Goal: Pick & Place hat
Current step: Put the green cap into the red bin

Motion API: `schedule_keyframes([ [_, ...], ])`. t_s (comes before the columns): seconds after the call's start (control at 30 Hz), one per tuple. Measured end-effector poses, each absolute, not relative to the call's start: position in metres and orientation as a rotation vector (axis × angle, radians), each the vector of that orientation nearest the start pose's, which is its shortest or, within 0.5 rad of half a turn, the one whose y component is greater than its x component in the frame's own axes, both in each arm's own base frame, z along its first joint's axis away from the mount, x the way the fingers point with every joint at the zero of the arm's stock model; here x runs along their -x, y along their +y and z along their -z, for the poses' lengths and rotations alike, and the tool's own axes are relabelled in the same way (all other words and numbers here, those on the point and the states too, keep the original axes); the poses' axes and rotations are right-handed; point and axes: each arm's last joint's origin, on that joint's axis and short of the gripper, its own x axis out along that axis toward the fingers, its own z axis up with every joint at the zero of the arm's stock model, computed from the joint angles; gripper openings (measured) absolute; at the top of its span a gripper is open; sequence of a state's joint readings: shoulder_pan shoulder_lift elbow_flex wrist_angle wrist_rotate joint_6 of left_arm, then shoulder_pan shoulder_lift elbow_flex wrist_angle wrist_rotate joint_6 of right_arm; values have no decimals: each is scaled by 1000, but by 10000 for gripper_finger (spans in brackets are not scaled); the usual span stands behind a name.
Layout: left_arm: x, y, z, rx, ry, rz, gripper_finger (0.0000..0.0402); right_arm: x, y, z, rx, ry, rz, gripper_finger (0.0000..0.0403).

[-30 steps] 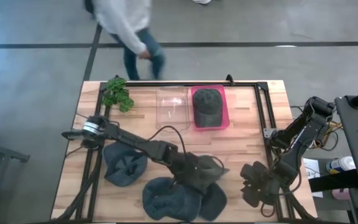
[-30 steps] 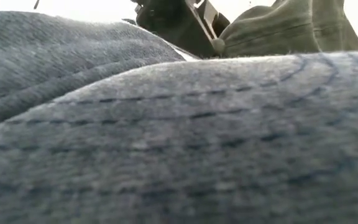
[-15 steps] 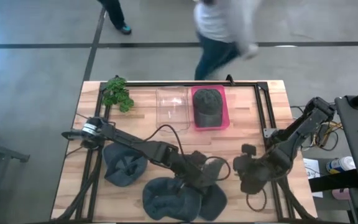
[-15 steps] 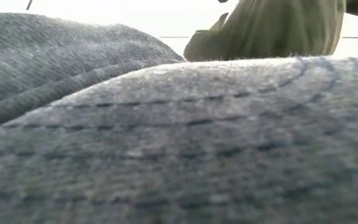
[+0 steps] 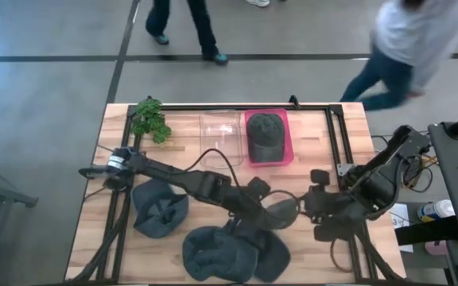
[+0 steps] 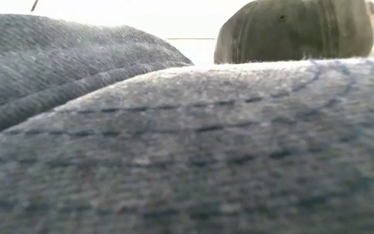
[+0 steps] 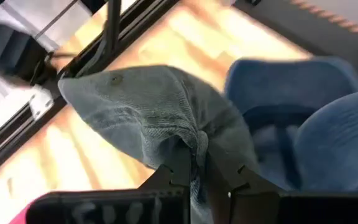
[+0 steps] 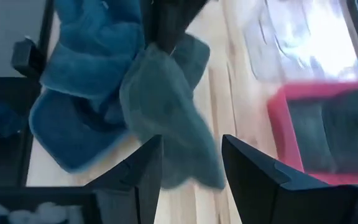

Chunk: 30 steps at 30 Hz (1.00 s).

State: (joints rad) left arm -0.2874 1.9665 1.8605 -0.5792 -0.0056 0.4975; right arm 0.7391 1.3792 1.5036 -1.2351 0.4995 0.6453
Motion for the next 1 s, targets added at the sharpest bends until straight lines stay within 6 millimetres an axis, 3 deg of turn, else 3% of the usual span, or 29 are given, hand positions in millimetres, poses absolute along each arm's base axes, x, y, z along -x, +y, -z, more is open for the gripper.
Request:
schedule_keyframes([
  [0.3,-428,-130,-324,-480,588,483,20,-233,179,-352,102,924,51,193],
  [0.5,-428,-132,-324,-476,587,485,20,-248,196,-353,148,929,22,242],
  [0.63,-426,-137,-325,-479,580,495,20,-257,201,-343,184,978,41,265],
  [0.8,-424,-144,-327,-484,573,509,20,-264,205,-333,176,1006,47,265],
  [1.0,-421,-151,-327,-488,569,523,26,-272,212,-323,161,993,40,236],
])
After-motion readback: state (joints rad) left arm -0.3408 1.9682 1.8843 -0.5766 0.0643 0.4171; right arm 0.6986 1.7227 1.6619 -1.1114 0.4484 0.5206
